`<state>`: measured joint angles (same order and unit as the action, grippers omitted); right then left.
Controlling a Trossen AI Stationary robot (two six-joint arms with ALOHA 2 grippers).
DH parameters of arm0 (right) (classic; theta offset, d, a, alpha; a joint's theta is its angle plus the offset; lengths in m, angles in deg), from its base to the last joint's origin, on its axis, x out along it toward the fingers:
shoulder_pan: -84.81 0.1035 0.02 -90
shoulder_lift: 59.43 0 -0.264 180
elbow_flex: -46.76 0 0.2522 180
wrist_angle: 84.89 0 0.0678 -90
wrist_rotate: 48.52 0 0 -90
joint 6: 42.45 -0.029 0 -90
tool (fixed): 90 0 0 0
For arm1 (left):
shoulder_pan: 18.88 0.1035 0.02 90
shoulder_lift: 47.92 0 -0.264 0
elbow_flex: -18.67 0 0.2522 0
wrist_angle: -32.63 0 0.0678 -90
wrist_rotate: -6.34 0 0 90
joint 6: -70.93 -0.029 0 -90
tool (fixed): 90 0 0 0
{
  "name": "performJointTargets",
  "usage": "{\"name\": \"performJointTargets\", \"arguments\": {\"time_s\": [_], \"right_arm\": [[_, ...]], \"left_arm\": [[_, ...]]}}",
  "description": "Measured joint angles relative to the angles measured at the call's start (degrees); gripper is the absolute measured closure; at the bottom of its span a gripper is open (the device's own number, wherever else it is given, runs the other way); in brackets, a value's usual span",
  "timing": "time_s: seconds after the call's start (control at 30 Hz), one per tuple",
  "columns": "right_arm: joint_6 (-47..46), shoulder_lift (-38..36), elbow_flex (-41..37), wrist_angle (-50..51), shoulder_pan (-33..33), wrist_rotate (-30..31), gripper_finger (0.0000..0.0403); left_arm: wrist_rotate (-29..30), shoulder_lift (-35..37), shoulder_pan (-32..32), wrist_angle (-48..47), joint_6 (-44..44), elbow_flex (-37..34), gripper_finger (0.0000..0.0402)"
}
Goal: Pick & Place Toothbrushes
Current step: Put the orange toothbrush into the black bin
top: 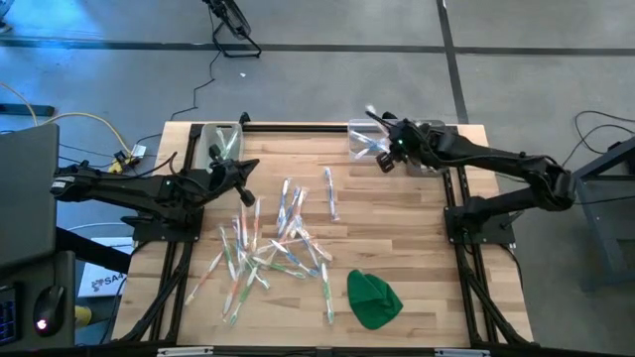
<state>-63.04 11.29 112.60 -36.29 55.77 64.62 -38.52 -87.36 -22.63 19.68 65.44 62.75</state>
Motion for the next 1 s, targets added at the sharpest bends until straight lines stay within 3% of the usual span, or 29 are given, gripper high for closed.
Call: {"name": "performJointTargets", "arguments": {"time_s": [0.27,0.47,0.73,1.0], "right_arm": [[-8.65,0.04,-8.89,-7.61,-5.41,1.85,0.0388],[-14.20,0.04,-9.89,-7.61,-5.61,10.13,0.0388],[-19.04,0.02,-9.92,-5.29,-5.59,16.34,0.0388],[-27.72,0.49,-9.92,3.75,-5.11,25.53,0.0388]], "left_arm": [[0.85,-0.02,0.02,3.40,-6.57,0.00,0.0401],[0.96,-0.02,0.02,5.52,-10.80,0.00,0.0402],[1.07,-0.02,0.04,5.50,-12.49,0.00,0.0402],[1.05,-0.02,0.02,5.34,-12.46,0.00,0.0402]]}}
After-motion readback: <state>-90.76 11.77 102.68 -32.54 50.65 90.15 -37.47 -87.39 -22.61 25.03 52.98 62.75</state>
